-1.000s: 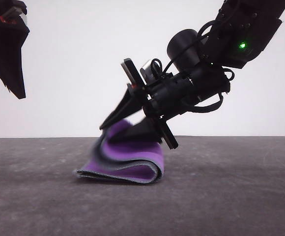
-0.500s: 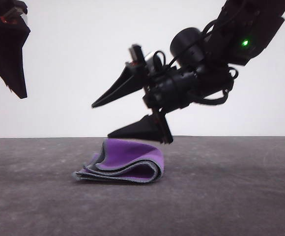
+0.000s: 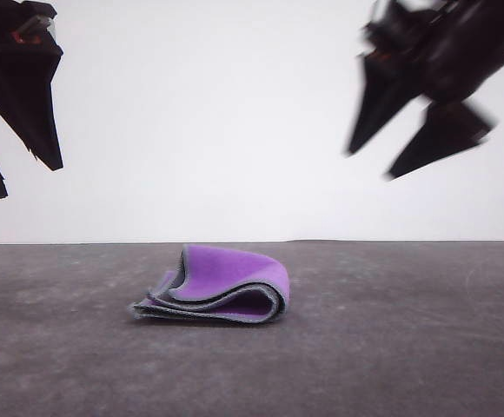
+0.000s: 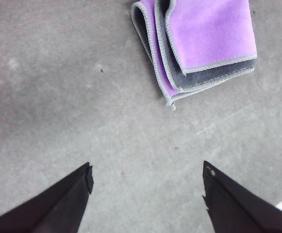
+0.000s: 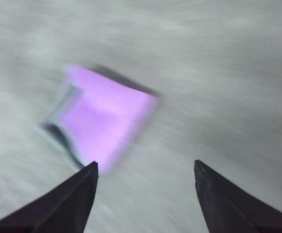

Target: Fold clothes

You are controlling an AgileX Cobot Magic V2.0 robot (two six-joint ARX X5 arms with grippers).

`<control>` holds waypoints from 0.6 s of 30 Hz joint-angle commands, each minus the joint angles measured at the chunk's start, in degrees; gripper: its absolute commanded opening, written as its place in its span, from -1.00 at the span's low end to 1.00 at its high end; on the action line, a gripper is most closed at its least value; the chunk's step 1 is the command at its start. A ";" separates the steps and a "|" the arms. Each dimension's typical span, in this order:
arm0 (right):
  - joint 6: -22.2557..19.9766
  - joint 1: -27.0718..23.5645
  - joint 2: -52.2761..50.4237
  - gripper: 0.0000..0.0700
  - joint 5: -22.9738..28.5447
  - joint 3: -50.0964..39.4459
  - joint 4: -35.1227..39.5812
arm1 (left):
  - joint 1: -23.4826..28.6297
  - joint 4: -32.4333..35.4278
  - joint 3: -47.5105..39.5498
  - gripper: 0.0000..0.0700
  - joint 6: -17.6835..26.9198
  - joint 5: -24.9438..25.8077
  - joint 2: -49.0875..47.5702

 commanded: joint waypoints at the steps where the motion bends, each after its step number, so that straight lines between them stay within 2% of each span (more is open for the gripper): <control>1: -3.80 -1.24 -1.56 0.13 2.41 0.73 -2.39 | 0.30 0.10 0.48 0.24 1.32 -0.11 0.31; 5: -4.48 -5.32 -6.39 0.13 6.32 -0.38 -7.52 | 1.54 0.34 0.48 0.24 1.30 -0.11 0.31; 9: -4.61 -7.81 -10.66 0.13 6.66 -4.05 -7.46 | 3.09 1.00 0.48 0.24 1.06 -0.11 0.31; 18: -5.24 -8.73 -13.47 0.13 6.66 -6.73 -7.63 | 4.49 1.57 0.48 0.24 0.84 -0.11 0.31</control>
